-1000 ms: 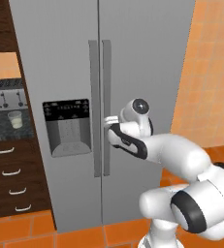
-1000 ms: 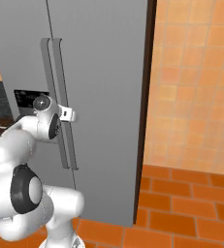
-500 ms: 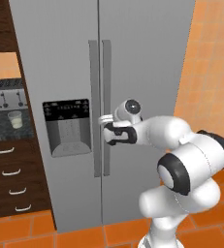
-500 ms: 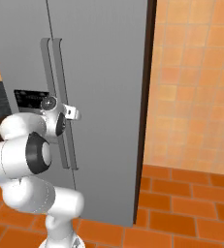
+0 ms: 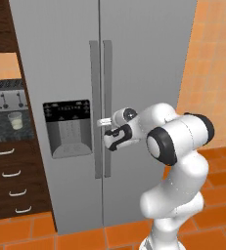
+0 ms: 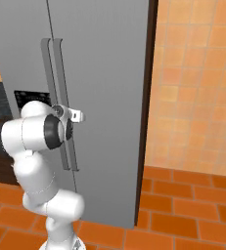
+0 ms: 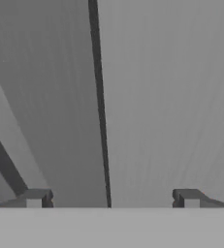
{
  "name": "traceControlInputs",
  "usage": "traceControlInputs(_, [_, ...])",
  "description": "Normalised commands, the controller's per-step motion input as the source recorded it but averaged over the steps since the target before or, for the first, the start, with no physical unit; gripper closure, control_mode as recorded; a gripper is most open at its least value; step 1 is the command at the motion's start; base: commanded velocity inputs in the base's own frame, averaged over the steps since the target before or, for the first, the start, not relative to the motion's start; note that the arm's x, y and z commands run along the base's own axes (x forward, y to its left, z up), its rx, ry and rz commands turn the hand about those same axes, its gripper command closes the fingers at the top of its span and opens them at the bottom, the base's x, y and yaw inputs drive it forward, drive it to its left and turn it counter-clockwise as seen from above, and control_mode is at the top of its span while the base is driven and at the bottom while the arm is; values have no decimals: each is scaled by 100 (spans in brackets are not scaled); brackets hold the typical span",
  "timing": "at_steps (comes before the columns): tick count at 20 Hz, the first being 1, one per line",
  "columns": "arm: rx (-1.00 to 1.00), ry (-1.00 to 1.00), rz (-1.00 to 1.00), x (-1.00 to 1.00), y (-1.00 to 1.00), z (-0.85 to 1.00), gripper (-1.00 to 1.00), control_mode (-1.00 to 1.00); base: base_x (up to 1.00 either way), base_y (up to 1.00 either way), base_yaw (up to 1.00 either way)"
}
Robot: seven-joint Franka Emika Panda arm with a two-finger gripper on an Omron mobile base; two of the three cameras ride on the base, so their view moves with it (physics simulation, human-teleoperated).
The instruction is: Grab a lemon wedge from the fridge and one ice cube from the ice bowl, and put them in the glass of lemonade.
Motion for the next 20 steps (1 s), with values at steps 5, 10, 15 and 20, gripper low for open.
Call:
traceControlInputs(5, [0, -17, 0, 70, 20, -26, -100, -100, 0, 0, 0])
traceControlInputs(10, [0, -14, 0, 90, 30, -26, -100, -100, 0, 0, 0])
traceControlInputs(15, [0, -10, 0, 100, 34, -28, -100, -100, 0, 0, 0])
traceControlInputs(20, [0, -5, 0, 100, 32, -24, 100, -100, 0, 0, 0])
